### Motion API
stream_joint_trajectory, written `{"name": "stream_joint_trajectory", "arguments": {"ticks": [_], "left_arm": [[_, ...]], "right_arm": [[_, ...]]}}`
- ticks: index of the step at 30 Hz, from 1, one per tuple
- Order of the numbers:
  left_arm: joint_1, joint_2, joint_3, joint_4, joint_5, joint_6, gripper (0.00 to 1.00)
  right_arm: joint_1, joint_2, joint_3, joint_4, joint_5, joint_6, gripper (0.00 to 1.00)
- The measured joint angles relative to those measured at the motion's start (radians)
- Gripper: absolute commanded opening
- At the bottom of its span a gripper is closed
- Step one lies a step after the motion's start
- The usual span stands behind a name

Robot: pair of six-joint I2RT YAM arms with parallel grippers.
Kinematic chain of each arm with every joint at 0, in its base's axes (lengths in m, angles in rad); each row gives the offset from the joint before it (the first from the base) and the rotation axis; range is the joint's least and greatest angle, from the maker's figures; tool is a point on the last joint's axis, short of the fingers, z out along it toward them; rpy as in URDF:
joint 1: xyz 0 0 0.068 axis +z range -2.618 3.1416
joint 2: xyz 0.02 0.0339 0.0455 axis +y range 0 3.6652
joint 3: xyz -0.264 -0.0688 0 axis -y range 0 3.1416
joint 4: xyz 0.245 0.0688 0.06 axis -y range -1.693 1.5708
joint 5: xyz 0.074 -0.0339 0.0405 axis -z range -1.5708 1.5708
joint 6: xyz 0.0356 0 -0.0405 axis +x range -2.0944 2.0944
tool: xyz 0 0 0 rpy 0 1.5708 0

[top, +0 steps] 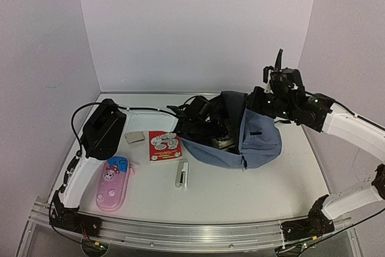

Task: Pack the student bag
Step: Place the book in the student bag.

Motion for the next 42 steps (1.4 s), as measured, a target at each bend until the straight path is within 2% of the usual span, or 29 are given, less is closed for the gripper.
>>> {"name": "stream_joint_trajectory", "arguments": {"ticks": [10,15,20,27,30,34,36,37,39,42], "left_arm": [[-0.005,0.055,0.064,0.053,0.064,0.029,0.87],[-0.006,0.008,-0.012,0.061,0.028,0.055,0.89],[0.004,-0.172,-0.186,0.045,-0.008,0.081,0.9],[0.058,-0.488,-0.343,0.039,-0.019,0.093,0.91],[0.096,-0.602,-0.432,0.044,-0.011,0.081,0.91],[0.158,-0.696,-0.573,0.041,0.0,0.053,0.91],[0.189,-0.723,-0.645,0.031,-0.001,0.04,0.92],[0.203,-0.734,-0.68,0.022,-0.002,0.035,0.92],[0.226,-0.751,-0.74,0.005,-0.002,0.021,0.93],[0.245,-0.774,-0.801,-0.017,-0.002,0.014,0.94]], "right_arm": [[-0.001,0.0,-0.005,0.0,0.022,0.0,0.0],[-0.023,0.0,-0.022,0.004,0.035,0.0,0.0],[-0.109,-0.005,-0.073,0.01,0.034,-0.002,0.0],[-0.32,0.014,-0.199,0.055,-0.035,-0.015,0.0],[-0.375,0.045,-0.238,0.073,-0.065,-0.016,0.01],[-0.417,0.08,-0.279,0.101,-0.106,-0.017,0.19],[-0.426,0.092,-0.282,0.107,-0.124,-0.02,0.34],[-0.429,0.094,-0.282,0.11,-0.133,-0.025,0.48],[-0.433,0.089,-0.282,0.116,-0.155,-0.019,0.64],[-0.437,0.056,-0.282,0.115,-0.21,-0.036,0.75]]}}
